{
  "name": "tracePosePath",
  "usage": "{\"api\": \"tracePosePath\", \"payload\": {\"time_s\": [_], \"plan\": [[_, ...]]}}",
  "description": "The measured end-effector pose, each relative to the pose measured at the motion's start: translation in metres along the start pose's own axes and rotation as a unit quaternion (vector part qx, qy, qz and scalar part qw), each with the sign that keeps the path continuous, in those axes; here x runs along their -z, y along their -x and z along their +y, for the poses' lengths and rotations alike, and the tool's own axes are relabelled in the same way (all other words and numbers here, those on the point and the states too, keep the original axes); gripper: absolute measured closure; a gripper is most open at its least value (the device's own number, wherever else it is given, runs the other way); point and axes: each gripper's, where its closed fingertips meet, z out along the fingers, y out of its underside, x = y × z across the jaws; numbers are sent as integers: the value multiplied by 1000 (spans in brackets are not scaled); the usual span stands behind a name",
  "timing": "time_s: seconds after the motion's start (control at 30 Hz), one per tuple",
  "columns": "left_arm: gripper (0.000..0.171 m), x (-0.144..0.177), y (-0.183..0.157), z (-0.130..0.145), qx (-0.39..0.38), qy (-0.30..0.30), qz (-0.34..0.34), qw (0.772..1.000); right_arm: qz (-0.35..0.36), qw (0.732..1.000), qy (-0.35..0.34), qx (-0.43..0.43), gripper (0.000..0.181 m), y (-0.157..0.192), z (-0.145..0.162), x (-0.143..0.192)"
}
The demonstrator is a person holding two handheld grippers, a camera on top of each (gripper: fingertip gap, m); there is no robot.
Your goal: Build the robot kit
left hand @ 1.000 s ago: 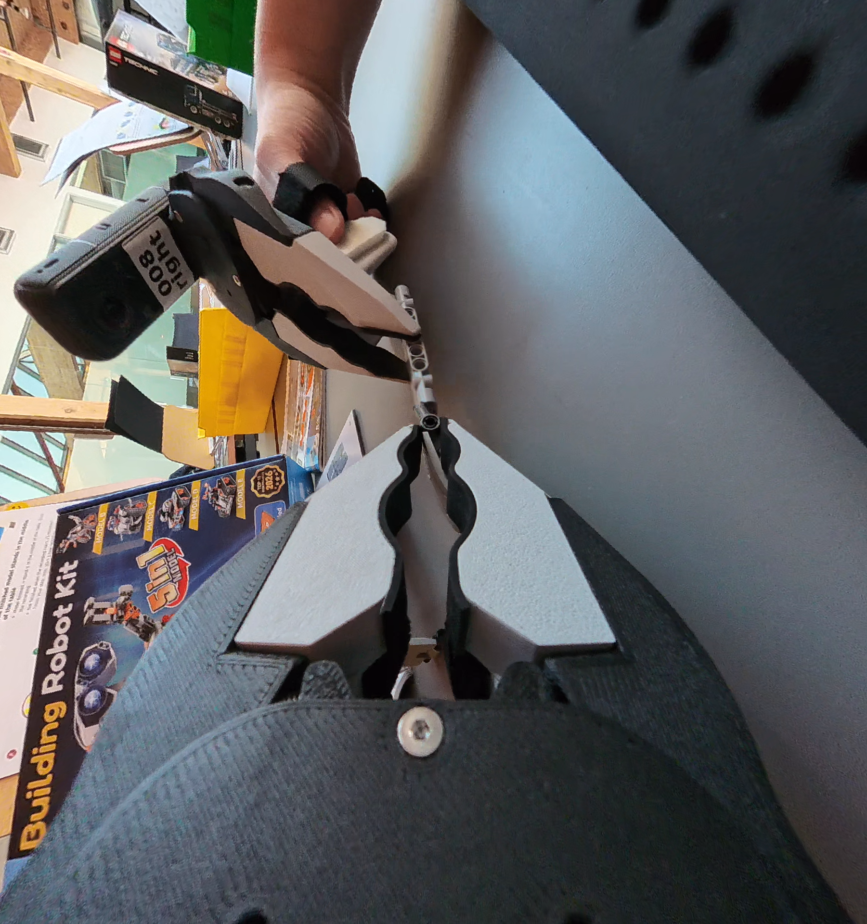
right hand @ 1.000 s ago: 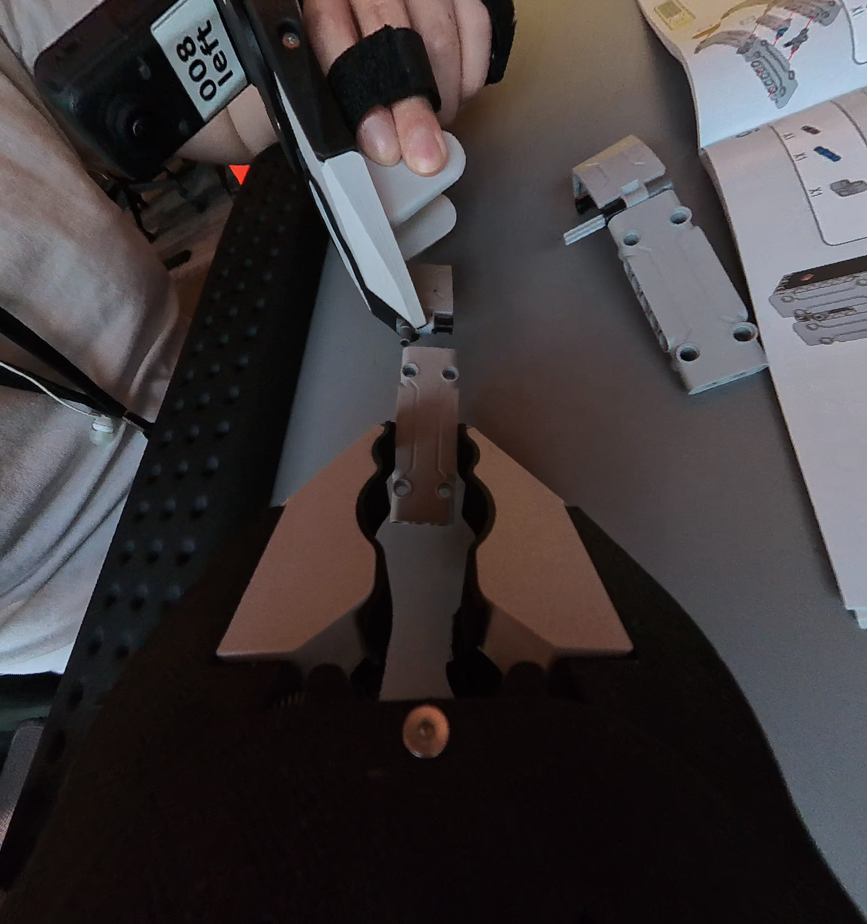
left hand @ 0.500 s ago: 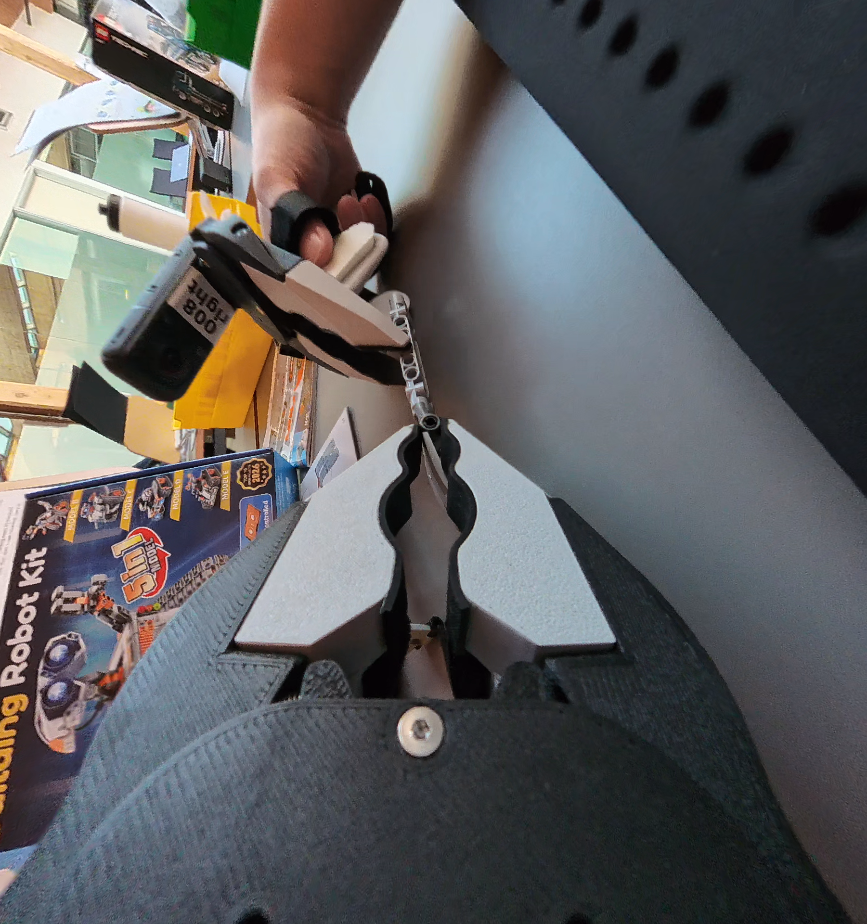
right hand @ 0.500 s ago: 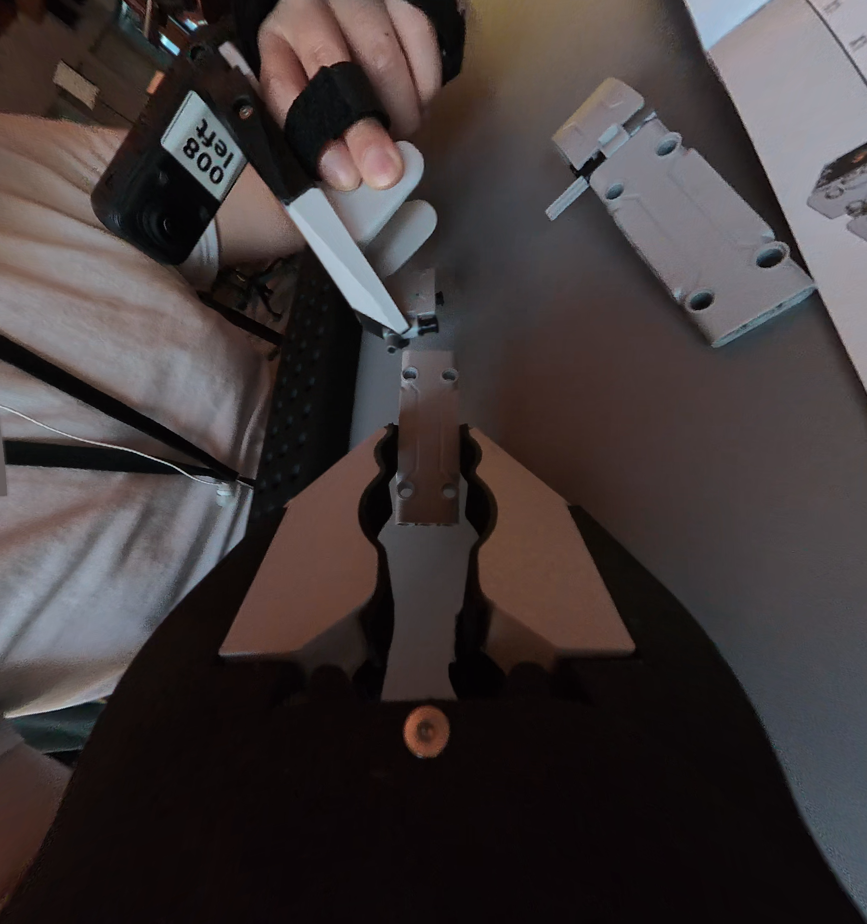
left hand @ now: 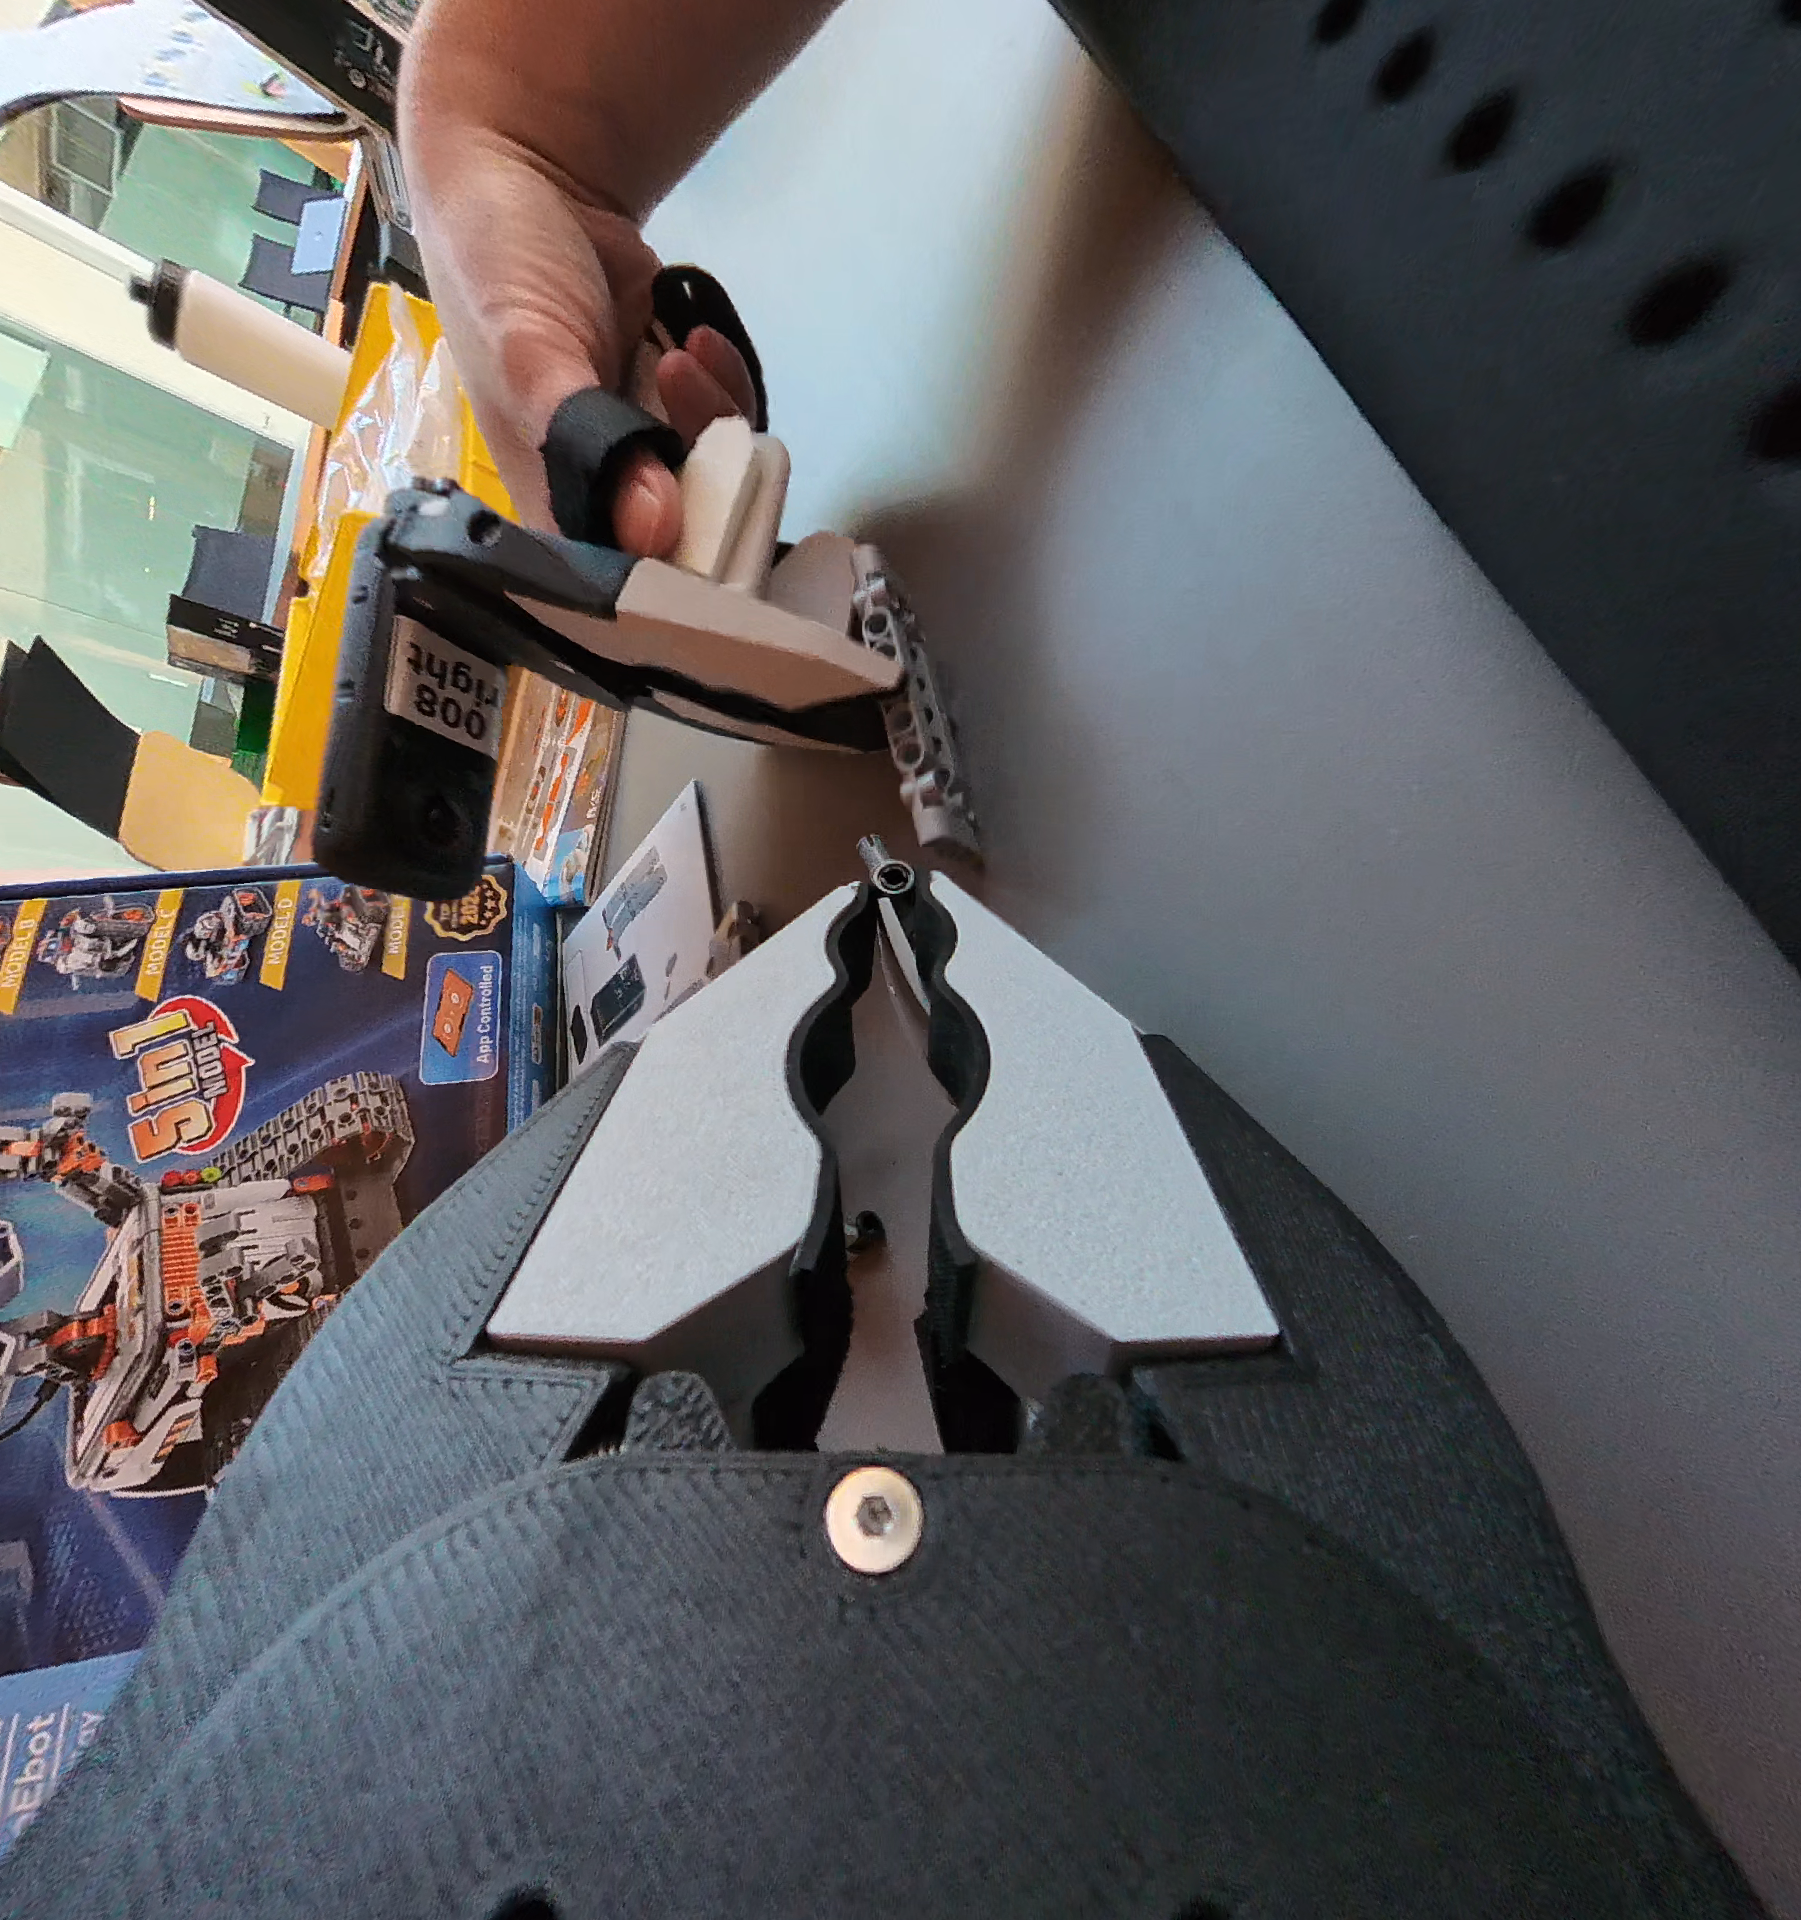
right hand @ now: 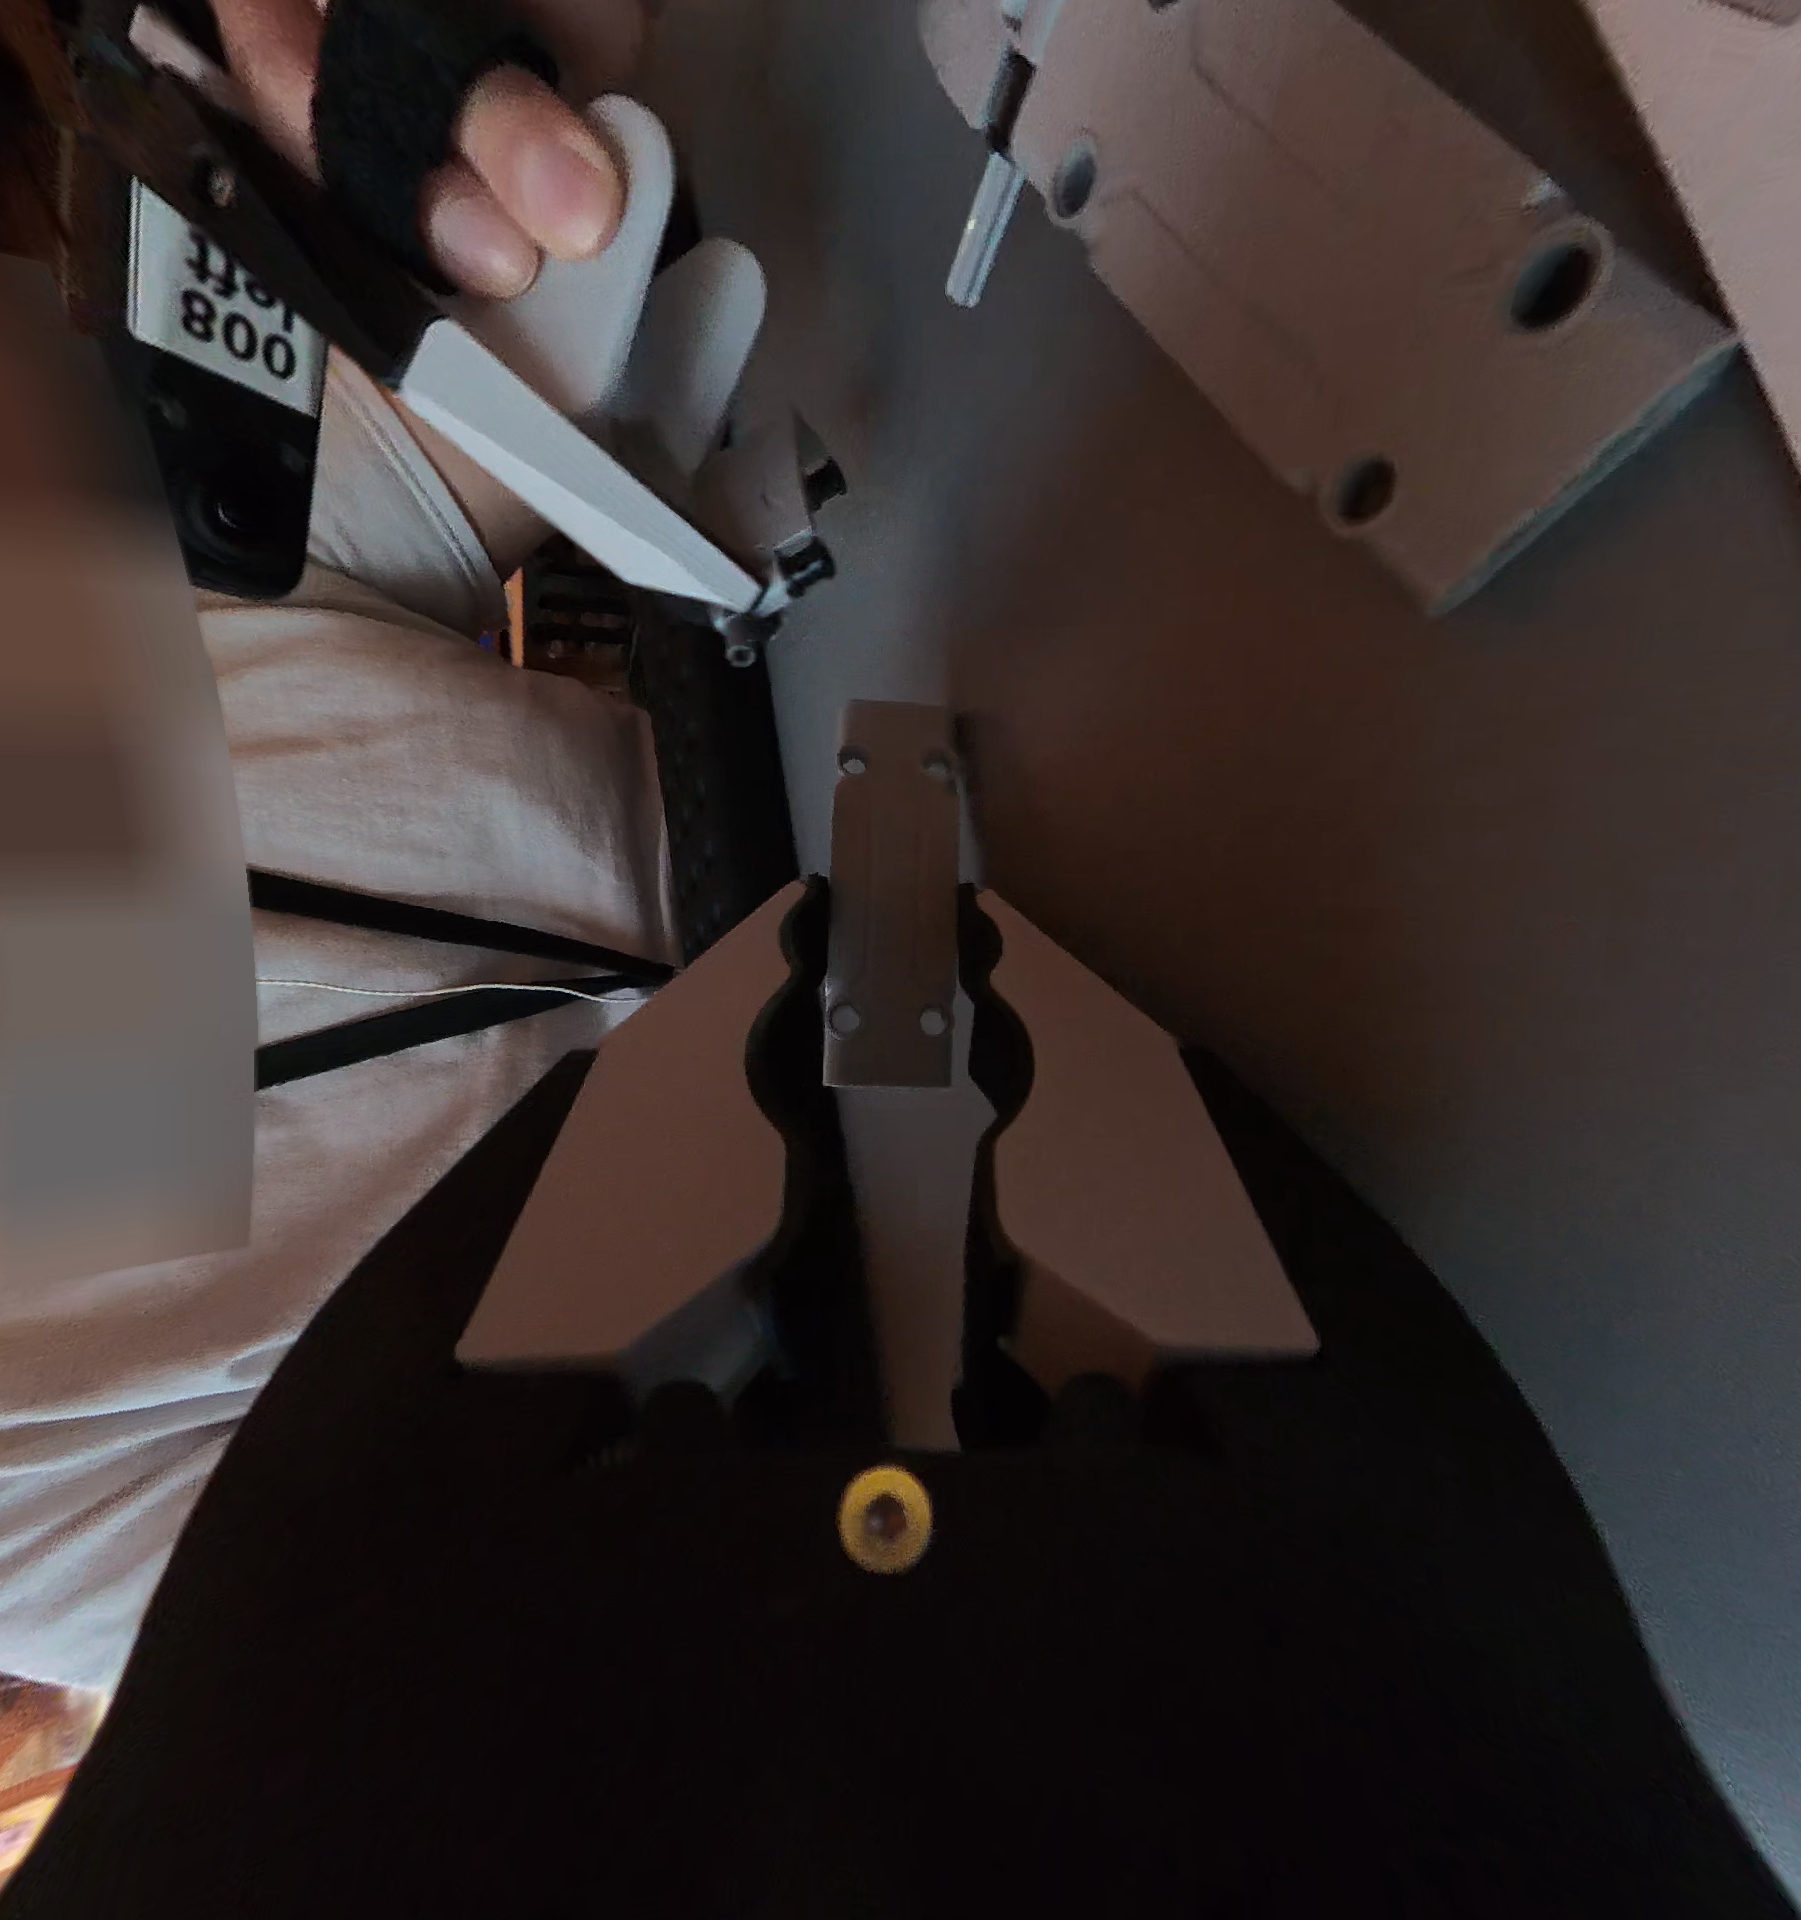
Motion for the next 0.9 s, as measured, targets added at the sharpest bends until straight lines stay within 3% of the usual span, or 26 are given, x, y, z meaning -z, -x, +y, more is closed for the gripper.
{"api": "tracePosePath", "payload": {"time_s": [0.13, 0.57, 0.73, 0.9], "plan": [[166, 1, 1, -3, 9, -8, 1, 1000, -9, 999, -40, -34, 157, -4, -13, 5], [166, 3, 4, -3, 33, -19, 2, 999, 50, 993, -103, 6, 158, -15, -17, 23], [166, 2, 3, -4, 34, -22, 4, 999, 30, 990, -131, -34, 157, -13, -13, 23], [166, 3, 4, -7, 37, -27, 3, 999, 116, 982, -133, 66, 157, -17, -9, 26]]}}
